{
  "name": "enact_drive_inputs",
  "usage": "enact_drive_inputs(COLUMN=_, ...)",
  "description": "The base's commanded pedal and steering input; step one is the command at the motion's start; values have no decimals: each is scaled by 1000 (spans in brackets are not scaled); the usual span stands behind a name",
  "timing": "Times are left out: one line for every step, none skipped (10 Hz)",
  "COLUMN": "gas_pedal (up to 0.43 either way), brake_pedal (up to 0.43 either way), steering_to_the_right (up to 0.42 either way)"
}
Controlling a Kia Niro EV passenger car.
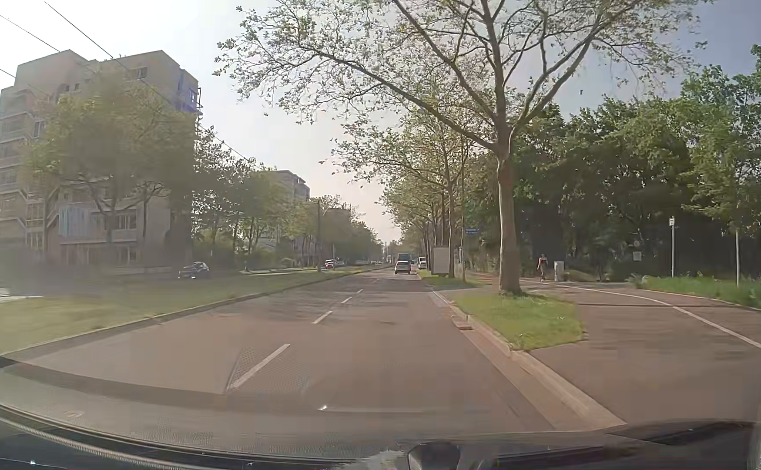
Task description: Follow the waypoints while adhering to traffic rules and regulations
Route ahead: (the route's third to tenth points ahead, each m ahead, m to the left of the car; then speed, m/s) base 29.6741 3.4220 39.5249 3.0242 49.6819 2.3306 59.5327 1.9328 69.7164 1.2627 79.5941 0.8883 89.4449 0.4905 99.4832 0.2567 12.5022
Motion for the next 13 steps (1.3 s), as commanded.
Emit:
enact_drive_inputs(gas_pedal=67, brake_pedal=0, steering_to_the_right=1)
enact_drive_inputs(gas_pedal=67, brake_pedal=0, steering_to_the_right=1)
enact_drive_inputs(gas_pedal=67, brake_pedal=0, steering_to_the_right=1)
enact_drive_inputs(gas_pedal=67, brake_pedal=0, steering_to_the_right=1)
enact_drive_inputs(gas_pedal=67, brake_pedal=0, steering_to_the_right=1)
enact_drive_inputs(gas_pedal=67, brake_pedal=0, steering_to_the_right=2)
enact_drive_inputs(gas_pedal=67, brake_pedal=0, steering_to_the_right=2)
enact_drive_inputs(gas_pedal=67, brake_pedal=0, steering_to_the_right=2)
enact_drive_inputs(gas_pedal=67, brake_pedal=0, steering_to_the_right=1)
enact_drive_inputs(gas_pedal=67, brake_pedal=0, steering_to_the_right=-1)
enact_drive_inputs(gas_pedal=67, brake_pedal=0, steering_to_the_right=-1)
enact_drive_inputs(gas_pedal=67, brake_pedal=0, steering_to_the_right=-1)
enact_drive_inputs(gas_pedal=67, brake_pedal=0, steering_to_the_right=-1)
